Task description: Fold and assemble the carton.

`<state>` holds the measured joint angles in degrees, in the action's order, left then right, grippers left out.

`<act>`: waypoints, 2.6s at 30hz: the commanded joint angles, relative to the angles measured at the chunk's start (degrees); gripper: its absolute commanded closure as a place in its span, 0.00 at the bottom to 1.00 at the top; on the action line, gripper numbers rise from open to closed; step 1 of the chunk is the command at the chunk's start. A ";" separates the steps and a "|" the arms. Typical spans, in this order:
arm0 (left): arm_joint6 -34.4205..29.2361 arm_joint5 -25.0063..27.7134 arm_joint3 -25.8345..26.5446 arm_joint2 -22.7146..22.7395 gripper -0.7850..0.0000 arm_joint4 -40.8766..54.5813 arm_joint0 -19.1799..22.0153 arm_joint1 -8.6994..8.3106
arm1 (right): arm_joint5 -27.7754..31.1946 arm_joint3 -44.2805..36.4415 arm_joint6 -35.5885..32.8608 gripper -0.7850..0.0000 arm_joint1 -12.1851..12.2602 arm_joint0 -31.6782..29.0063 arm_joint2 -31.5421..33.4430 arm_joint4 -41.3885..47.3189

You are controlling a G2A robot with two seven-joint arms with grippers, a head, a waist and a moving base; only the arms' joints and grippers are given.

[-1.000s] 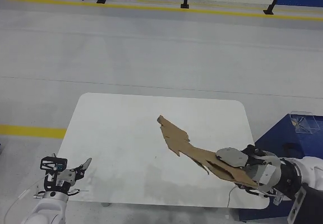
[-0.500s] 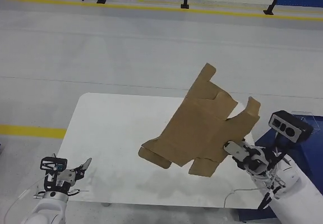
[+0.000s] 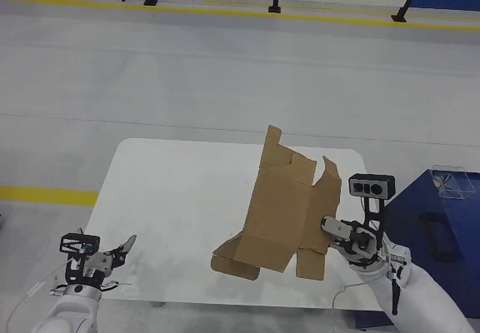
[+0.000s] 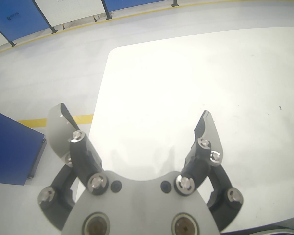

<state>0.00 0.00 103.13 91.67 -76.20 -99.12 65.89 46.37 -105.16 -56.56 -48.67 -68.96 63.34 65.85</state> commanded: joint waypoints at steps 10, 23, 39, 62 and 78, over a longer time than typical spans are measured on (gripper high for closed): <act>0.00 0.00 0.00 0.00 0.00 0.00 0.00 0.00 | -8.90 -7.95 3.90 1.00 -1.10 -1.53 1.77 21.49; 0.00 0.00 0.00 0.00 0.00 0.00 0.00 0.00 | -52.52 -13.87 22.15 1.00 -3.39 -10.65 1.67 81.27; 0.00 0.00 0.00 0.00 0.00 0.00 0.00 0.00 | -61.85 -12.25 49.32 1.00 -3.64 -12.17 3.86 86.77; 0.00 0.00 0.00 0.00 0.00 0.00 0.00 0.00 | -9.84 -6.67 -5.91 1.00 -7.46 -9.57 14.70 13.64; 0.00 0.00 0.00 0.00 0.00 0.00 0.00 0.00 | -4.47 4.27 -2.97 1.00 -9.19 -7.85 6.14 -15.51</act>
<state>0.00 0.00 103.13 91.67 -76.20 -99.12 65.89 41.89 -100.90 -59.54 -57.86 -76.81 69.49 50.37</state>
